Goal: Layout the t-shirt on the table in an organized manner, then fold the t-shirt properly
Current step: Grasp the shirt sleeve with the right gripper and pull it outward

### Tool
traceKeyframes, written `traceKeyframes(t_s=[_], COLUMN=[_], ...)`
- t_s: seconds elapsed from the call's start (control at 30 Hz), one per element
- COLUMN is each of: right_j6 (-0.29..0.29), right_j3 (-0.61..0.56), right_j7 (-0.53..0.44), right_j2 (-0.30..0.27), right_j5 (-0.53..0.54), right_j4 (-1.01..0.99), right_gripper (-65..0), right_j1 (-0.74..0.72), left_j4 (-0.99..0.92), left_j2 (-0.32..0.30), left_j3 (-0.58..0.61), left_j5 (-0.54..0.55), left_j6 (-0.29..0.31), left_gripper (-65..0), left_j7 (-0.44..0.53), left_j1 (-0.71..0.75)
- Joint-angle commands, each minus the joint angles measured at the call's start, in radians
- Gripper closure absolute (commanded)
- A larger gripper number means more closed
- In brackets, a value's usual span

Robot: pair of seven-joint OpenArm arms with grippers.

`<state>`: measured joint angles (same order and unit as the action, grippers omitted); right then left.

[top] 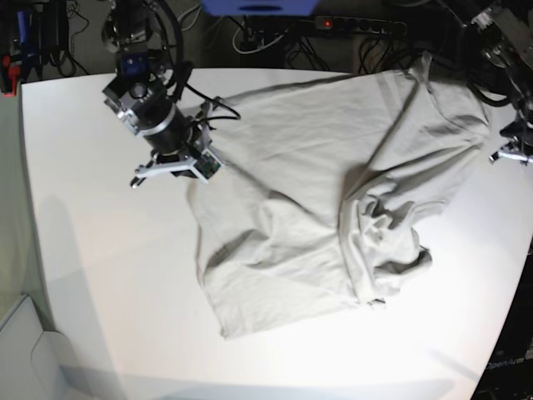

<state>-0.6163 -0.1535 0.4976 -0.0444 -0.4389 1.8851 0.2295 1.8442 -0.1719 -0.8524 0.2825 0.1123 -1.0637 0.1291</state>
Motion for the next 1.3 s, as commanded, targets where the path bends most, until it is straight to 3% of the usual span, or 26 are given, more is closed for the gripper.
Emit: traceKeyframes(t_s=[0.0,0.13,0.3,0.5,0.6,0.7,0.8,0.9,1.17,1.2,1.27], right_j6=[-0.004,-0.004,-0.004,-0.004,-0.011,-0.08,-0.082,-0.082,-0.082,-0.072,0.0], right_j3=[-0.011,-0.041,-0.057,-0.057,-0.057,-0.053,-0.053,-0.053,-0.051,-0.051,-0.051], right_j7=[-0.027,-0.027,-0.027,-0.006,0.052,0.083,0.077,0.039,-0.202,-0.225,-0.285], right_j2=[0.002,0.002,0.002,0.013,0.039,0.064,0.096,0.12,0.173,0.173,0.173], right_j5=[0.012,0.012,0.012,0.013,0.015,0.015,0.015,0.015,0.015,0.015,0.015], right_j4=[0.017,0.015,-0.017,-0.143,-0.236,-0.359,-0.542,-0.723,-1.225,-1.278,-1.36], right_gripper=[0.0,0.0,0.0,0.0,0.0,0.0,0.0,0.0,0.0,0.0,0.0], right_j1=[-0.012,-0.022,-0.081,-0.246,-0.373,-0.503,-0.638,-0.744,-0.981,-0.999,-1.016], left_j4=[0.016,-0.073,-0.263,-0.444,-0.461,-0.459,-0.458,-0.458,-0.458,-0.458,-0.458], left_j2=[-0.012,0.047,0.096,0.087,0.064,0.051,0.047,0.05,0.051,0.051,0.051], left_j3=[0.022,0.135,0.184,0.18,0.178,0.177,0.172,0.129,0.112,0.112,0.112], left_j5=[0.033,0.034,-0.084,-0.191,-0.19,-0.184,-0.182,-0.182,-0.184,-0.184,-0.184], left_j6=[-0.003,-0.007,-0.007,-0.004,-0.003,-0.003,-0.003,-0.001,-0.001,-0.001,-0.001], left_gripper=[-0.1,-0.1,-0.1,-0.1,-0.1,-0.1,-0.1,-0.1,-0.1,-0.1,-0.1], left_j7=[0.001,0.0,0.049,0.184,0.199,0.195,0.195,0.195,0.195,0.193,0.193], left_j1=[-0.026,-0.087,-0.161,-0.171,-0.162,-0.144,-0.131,-0.118,-0.118,-0.118,-0.118])
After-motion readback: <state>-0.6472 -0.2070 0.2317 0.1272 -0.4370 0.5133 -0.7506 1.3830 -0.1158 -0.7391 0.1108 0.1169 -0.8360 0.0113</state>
